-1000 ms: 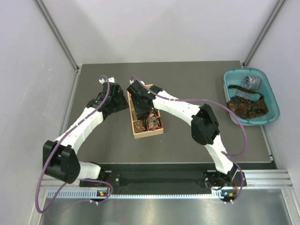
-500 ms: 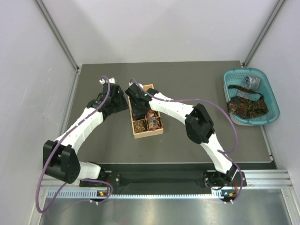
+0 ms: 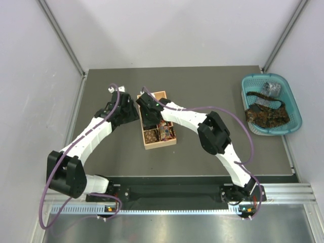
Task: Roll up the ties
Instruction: Place the rolled tie into the container
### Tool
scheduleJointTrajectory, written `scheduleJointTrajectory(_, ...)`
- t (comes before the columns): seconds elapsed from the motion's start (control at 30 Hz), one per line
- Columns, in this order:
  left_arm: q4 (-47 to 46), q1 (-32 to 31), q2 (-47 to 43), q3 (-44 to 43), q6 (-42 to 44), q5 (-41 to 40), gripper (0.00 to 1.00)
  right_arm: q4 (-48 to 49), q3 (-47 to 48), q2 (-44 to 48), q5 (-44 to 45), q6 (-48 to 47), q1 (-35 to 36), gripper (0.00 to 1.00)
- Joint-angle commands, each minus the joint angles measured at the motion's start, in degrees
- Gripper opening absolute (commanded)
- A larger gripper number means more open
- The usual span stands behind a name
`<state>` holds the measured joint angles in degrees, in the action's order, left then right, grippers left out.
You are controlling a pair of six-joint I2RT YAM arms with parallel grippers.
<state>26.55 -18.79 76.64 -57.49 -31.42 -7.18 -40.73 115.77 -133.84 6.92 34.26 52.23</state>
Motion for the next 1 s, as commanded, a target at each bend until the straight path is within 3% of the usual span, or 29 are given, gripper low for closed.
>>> scheduleJointTrajectory(0.0, -3.3, 0.4, -1.1, 0.4, 0.6, 0.1, 0.53, 2.1, -4.2, 1.3, 1.0, 0.1, -0.5, 0.4)
scheduleJointTrajectory(0.2, -2.2, 1.0, -2.7, -0.2, 0.8, -0.1, 0.53, 1.9, -4.1, 5.0, 2.7, -0.5, -0.5, 0.52)
scheduleJointTrajectory(0.5, -0.1, 1.3, -5.2, -1.6, 1.6, -0.8, 0.53, 1.4, -1.3, 6.6, 3.5, -1.1, -0.3, 0.61)
scheduleJointTrajectory(0.97, 0.4, 2.3, -6.5, -1.5, 2.1, 0.2, 0.54, -2.5, 5.3, 8.0, 5.2, -3.1, 0.2, 0.63)
